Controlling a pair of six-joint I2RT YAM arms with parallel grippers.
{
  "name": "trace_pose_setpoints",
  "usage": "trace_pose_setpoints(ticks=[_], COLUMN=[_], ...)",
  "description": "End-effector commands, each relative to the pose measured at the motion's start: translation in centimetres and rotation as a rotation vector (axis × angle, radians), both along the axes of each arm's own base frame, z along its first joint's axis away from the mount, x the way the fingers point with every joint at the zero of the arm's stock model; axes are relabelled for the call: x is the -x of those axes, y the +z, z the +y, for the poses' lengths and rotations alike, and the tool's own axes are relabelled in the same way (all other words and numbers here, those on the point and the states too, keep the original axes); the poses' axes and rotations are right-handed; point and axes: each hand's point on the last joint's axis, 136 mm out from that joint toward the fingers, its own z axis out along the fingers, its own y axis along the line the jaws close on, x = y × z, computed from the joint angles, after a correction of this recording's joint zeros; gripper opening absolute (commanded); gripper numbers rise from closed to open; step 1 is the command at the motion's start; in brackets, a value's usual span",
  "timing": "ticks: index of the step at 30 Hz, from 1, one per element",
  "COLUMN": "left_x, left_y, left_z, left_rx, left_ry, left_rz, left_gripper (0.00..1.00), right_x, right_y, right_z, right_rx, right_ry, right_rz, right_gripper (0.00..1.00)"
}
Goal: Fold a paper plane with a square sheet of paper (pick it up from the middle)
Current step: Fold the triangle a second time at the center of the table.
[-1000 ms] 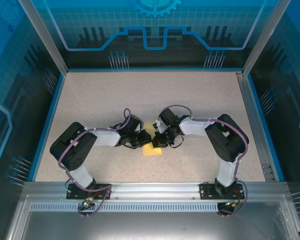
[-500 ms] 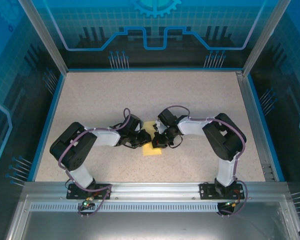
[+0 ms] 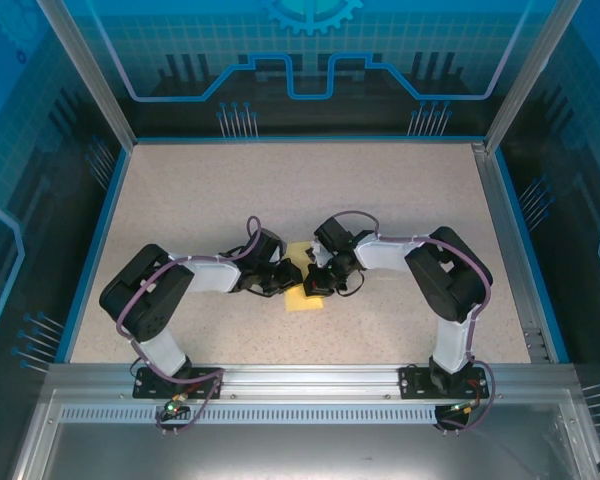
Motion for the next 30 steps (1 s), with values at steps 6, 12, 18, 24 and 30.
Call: trace_pose_setpoints(ticks=[6, 12, 18, 24, 30], left_x=[0.6, 0.7, 0.7, 0.8, 0.8], left_y=[-1.1, -1.6, -1.9, -2.2, -2.1], left_z=[1.1, 1.5, 1.7, 1.7, 1.7], left_rx=[-0.063, -0.081, -0.090, -0.094, -0.094], left_ry=[0.018, 0.032, 0.036, 0.033, 0.033], left_rz=[0.022, 0.026, 0.031, 0.036, 0.033], left_gripper=[0.18, 0.17, 0.17, 0.17, 0.17], right_x=[0.2, 1.2, 1.7, 2.3, 2.7], right_y=[-1.2, -1.5, -1.2, -1.0, -1.0], right_z=[-1.2, -1.6, -2.2, -3.1, -4.1], right_rx=[0.096, 0.073, 0.059, 0.047, 0.039], right_ry=[-0.032, -0.071, -0.106, -0.121, -0.131], right_rz=[-0.033, 0.000, 0.005, 0.014, 0.031], right_gripper=[0.02, 0.02, 0.04, 0.06, 0.09])
